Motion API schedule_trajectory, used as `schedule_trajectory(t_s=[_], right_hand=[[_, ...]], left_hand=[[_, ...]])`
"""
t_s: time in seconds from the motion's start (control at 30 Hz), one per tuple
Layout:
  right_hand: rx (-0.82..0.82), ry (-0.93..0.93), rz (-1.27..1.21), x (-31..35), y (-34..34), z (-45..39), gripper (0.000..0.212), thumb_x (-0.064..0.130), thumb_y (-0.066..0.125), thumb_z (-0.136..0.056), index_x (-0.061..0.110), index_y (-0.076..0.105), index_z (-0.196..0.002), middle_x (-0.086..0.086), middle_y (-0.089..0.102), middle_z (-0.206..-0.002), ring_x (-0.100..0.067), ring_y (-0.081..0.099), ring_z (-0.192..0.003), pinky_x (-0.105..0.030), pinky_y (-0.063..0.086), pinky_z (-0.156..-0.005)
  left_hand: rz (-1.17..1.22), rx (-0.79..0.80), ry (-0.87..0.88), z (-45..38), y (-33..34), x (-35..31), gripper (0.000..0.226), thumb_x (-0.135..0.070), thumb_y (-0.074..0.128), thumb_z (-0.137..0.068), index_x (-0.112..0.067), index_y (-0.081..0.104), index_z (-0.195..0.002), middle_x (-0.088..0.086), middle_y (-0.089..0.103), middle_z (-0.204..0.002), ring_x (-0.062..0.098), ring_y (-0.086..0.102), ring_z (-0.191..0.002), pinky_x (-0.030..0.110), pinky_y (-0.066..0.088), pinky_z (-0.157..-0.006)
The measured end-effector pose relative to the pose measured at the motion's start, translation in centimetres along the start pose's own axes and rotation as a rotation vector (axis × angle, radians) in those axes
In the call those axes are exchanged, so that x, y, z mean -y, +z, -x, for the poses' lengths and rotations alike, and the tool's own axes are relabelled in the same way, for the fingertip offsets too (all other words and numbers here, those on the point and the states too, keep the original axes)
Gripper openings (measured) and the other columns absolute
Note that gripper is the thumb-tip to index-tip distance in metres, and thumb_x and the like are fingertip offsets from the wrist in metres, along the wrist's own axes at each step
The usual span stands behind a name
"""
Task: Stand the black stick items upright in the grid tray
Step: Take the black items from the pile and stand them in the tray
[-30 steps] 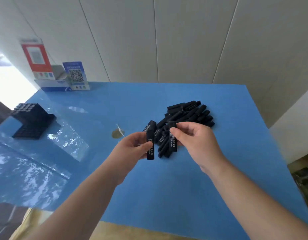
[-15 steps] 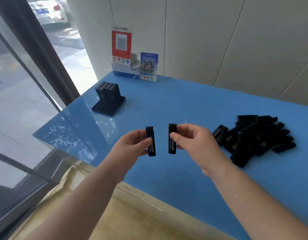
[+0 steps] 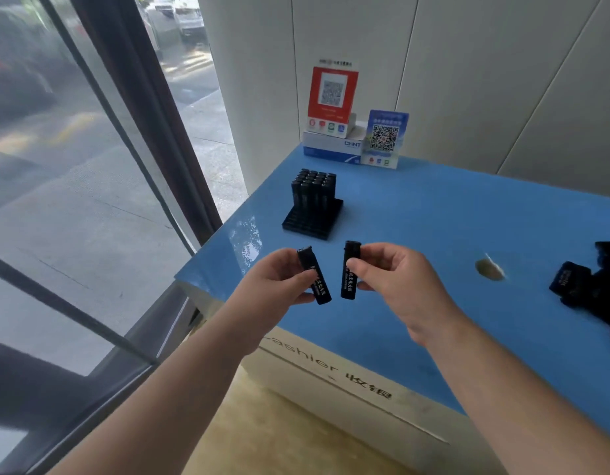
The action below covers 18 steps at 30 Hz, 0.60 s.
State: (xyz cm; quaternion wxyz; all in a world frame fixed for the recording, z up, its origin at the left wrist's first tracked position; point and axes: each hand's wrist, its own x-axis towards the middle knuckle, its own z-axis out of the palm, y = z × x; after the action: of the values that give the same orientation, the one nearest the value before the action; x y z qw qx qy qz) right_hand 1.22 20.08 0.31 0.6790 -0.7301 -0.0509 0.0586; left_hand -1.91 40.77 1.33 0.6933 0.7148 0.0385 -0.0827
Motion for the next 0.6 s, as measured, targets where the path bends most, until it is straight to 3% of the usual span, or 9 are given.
schedule_trajectory(t_s=[0.23, 0.47, 0.6], right_hand=[[-0.019, 0.034, -0.025, -0.6, 2.0, -3.1, 0.014, 0.023, 0.076, -0.088, 0.037, 0.077, -0.091, 0.006, 0.078, -0.092, -0.009, 0.074, -0.088, -0.019, 0.057, -0.073], [-0.058, 0.067, -0.027, -1.3, 2.2, -9.5, 0.007, 0.019, 0.075, -0.089, 0.023, 0.077, -0.094, 0.004, 0.078, -0.092, -0.012, 0.073, -0.087, -0.021, 0.058, -0.073], [-0.081, 0.069, -0.014, -1.4, 2.7, -12.8, 0.008, 0.017, 0.076, -0.088, 0.02, 0.076, -0.096, 0.002, 0.078, -0.091, -0.015, 0.073, -0.086, -0.02, 0.057, -0.072]], left_hand=[[0.051, -0.032, -0.024, -4.3, -2.5, 0.2, 0.012, -0.015, 0.06, -0.098, -0.01, 0.066, -0.108, 0.012, 0.072, -0.106, 0.018, 0.073, -0.092, 0.023, 0.056, -0.073], [-0.062, -0.026, -0.03, -10.2, -4.3, -0.1, 0.011, -0.017, 0.06, -0.098, -0.018, 0.067, -0.107, 0.008, 0.072, -0.105, 0.021, 0.072, -0.096, 0.031, 0.057, -0.082], [-0.099, -0.012, -0.025, -13.4, -5.6, -1.0, 0.011, -0.016, 0.06, -0.098, -0.019, 0.07, -0.104, 0.005, 0.075, -0.101, 0.021, 0.073, -0.094, 0.03, 0.059, -0.08]])
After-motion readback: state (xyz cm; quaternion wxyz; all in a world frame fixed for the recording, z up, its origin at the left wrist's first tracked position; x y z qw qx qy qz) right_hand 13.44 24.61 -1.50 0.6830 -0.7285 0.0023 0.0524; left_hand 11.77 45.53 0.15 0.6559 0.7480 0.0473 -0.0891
